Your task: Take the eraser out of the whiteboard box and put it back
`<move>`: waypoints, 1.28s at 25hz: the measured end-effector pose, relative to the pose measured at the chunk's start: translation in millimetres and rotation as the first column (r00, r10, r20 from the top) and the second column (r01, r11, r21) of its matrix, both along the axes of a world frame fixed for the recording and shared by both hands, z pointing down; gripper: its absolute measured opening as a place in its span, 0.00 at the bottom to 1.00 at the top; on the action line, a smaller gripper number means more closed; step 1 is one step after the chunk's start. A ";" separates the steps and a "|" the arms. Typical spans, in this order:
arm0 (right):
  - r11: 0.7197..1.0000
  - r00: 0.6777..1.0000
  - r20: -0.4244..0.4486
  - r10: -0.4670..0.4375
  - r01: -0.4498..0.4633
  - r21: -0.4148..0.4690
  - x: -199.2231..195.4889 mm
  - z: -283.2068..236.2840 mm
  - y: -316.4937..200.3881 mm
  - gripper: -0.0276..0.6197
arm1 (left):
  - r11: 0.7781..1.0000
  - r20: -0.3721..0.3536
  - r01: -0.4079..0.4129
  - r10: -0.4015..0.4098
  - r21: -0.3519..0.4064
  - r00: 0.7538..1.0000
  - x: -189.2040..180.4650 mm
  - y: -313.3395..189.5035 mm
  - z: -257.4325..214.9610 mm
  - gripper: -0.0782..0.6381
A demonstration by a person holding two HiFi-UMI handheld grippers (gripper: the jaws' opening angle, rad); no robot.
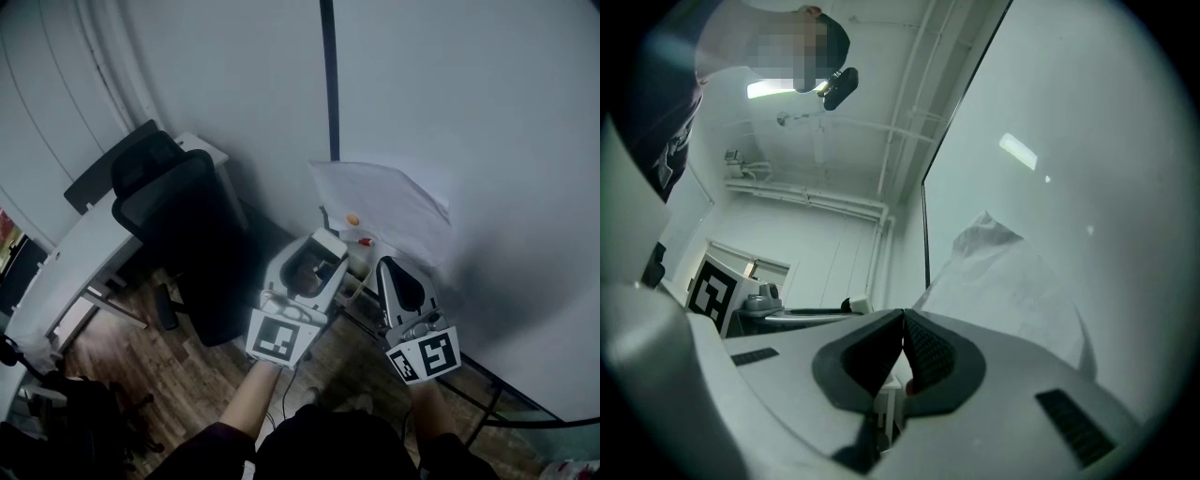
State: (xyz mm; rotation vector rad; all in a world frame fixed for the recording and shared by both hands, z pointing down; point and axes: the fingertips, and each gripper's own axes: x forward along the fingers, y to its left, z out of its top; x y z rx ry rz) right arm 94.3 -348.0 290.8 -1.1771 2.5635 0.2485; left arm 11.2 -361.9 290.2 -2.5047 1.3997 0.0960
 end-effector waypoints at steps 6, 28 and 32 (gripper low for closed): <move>0.996 1.000 0.000 0.019 -0.019 -0.088 2.8 33.0 -6.8 0.05 | 0.995 -0.008 -0.027 0.027 -0.100 1.000 4.4 -13.7 45.4 0.43; 0.923 0.995 0.015 0.097 -0.085 -0.375 29.2 177.6 -30.1 0.05 | 0.947 -0.027 -0.058 0.052 -0.316 0.998 9.4 -56.6 197.2 0.43; 0.920 0.995 0.010 0.096 -0.085 -0.382 31.6 181.2 -28.3 0.05 | 0.943 -0.025 -0.051 0.046 -0.329 0.999 10.3 -60.7 202.7 0.43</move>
